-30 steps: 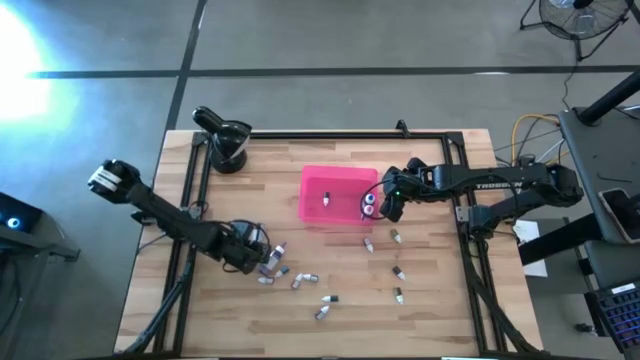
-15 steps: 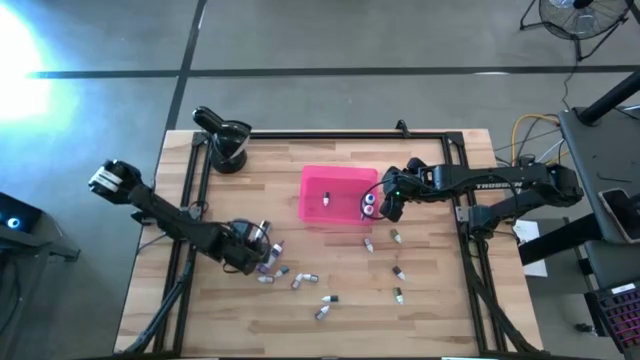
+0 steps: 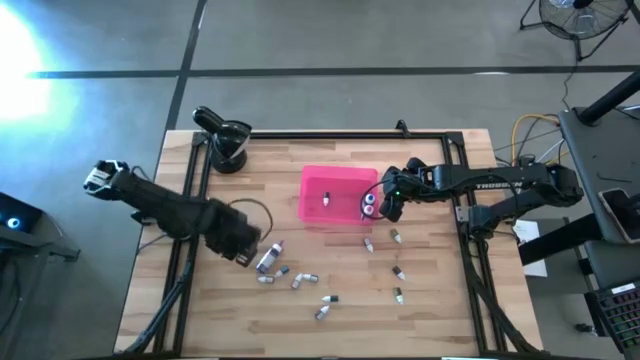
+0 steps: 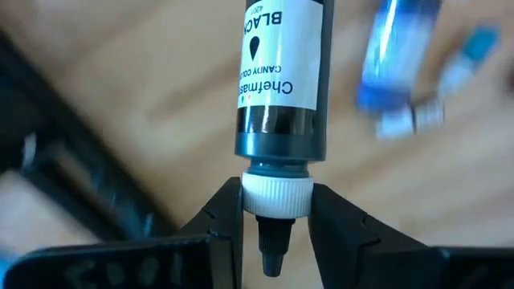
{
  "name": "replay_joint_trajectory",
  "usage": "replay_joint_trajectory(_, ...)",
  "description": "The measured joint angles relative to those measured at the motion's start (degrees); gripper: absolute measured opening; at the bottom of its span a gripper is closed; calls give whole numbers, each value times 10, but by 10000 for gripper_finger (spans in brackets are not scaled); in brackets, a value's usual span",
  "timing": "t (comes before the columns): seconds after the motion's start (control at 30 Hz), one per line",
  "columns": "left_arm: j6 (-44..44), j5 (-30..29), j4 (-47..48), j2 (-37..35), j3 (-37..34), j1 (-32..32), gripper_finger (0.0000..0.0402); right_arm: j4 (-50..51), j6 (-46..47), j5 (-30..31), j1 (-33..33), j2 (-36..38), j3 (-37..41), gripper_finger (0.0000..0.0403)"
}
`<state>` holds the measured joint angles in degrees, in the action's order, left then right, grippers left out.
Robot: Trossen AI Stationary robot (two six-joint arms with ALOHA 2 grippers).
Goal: Pick & Place food coloring
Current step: Put the large black food coloring bottle into the pink bin
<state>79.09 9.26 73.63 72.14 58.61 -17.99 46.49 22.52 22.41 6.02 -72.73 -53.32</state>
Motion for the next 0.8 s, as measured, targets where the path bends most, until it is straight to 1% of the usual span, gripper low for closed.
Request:
replay_joint_trajectory(0.1,-70,112,10,0,11,46,75,-2,0,0,0,0,0,214)
replay_joint_trajectory(0.2,-126,227,10,10,-1,72,76,-2,0,0,0,0,0,214)
replay_joint_trajectory(0.37,-176,370,11,42,-55,69,76,-4,-1,1,0,0,0,214)
replay_joint_trajectory(0.43,-193,411,14,58,-78,58,76,-4,-3,2,0,0,0,214)
replay_joint_trajectory(0.5,-213,441,14,73,-96,48,76,-5,-3,6,0,0,0,214)
replay_joint_trajectory(0.57,-229,454,14,90,-112,40,76,-6,-2,13,0,0,0,214)
replay_joint_trajectory(0.7,-250,453,14,122,-132,35,76,-6,-2,18,1,0,0,214)
replay_joint_trajectory(0.8,-263,436,14,144,-137,35,76,-6,-2,18,1,0,0,214)
